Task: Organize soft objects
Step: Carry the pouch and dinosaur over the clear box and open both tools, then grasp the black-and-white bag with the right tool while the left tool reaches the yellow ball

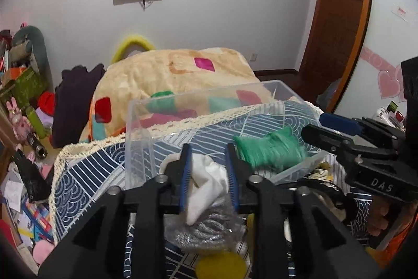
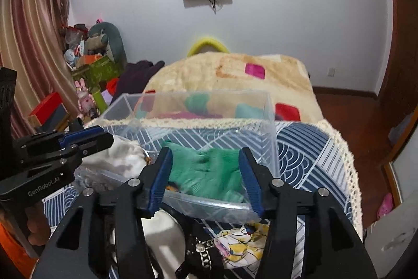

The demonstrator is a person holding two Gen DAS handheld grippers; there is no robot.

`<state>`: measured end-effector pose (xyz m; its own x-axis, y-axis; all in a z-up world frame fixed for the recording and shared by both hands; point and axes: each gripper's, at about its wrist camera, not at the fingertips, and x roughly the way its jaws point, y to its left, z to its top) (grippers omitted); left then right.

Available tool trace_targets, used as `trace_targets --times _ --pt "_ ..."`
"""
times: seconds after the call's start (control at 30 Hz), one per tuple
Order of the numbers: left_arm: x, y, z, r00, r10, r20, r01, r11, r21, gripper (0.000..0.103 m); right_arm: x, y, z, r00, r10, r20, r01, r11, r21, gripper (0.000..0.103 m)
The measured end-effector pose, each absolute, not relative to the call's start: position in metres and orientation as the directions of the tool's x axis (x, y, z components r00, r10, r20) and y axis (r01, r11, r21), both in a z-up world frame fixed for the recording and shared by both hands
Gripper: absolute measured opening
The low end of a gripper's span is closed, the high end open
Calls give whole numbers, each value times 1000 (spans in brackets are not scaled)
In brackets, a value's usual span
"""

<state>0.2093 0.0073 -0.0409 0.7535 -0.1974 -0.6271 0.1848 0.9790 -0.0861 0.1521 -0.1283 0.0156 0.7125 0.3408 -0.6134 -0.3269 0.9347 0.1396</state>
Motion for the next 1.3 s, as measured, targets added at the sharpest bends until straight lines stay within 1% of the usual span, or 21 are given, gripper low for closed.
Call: trace_targets --times 0.07,0.13,0.2,0.27,0.33,0.4,0.43,0.47,0.5,0.57,0.6,0.73,0.83,0.97,1.2,1.3 --pt "204 5 -35 764 -192 -616 189 979 -70 50 147 -131 24 720 358 -595 -335 929 154 50" --pt "196 3 -28 782 -184 -596 190 980 -54 56 142 -133 31 726 376 -576 -345 923 168 51" --pt "186 2 -19 803 -181 -568 188 981 -47 57 136 -136 38 737 384 -557 -351 921 170 55" --pt "178 2 -12 814 -182 -552 191 981 -41 58 130 -138 43 751 387 -535 -353 920 169 63" --pt "171 3 -8 822 -178 -541 187 982 -39 58 123 -137 48 761 392 -517 -359 918 168 64" --pt "161 5 -3 832 -168 -529 179 983 -31 65 116 -138 50 764 399 -507 -368 915 166 64" --pt "157 6 -2 836 -165 -523 176 984 -29 71 113 -139 51 766 400 -503 -370 914 164 64" --pt "151 8 -1 841 -161 -516 171 985 -29 75 109 -140 51 770 399 -498 -370 915 161 64" --pt "146 8 -1 845 -159 -511 167 986 -30 76 105 -141 50 773 398 -494 -370 915 160 65" --pt "137 11 -2 853 -156 -499 158 987 -38 80 99 -142 46 775 400 -490 -370 915 163 73" --pt "132 13 -3 854 -152 -497 152 988 -41 81 97 -143 44 775 400 -489 -368 915 165 74" --pt "118 17 -11 855 -133 -501 132 991 -37 93 94 -145 30 762 404 -507 -367 913 177 76" --pt "110 17 -22 849 -117 -516 127 992 -16 95 89 -146 18 741 415 -528 -373 908 190 78" --pt "104 16 -44 825 -103 -556 123 992 0 95 89 -144 0 727 404 -555 -365 912 186 85" --pt "113 28 -87 756 -111 -645 84 994 -72 95 89 -133 -19 677 418 -605 -386 902 192 85" --pt "119 33 -99 726 -134 -674 80 991 -111 95 89 -125 -25 658 424 -622 -393 898 196 85"
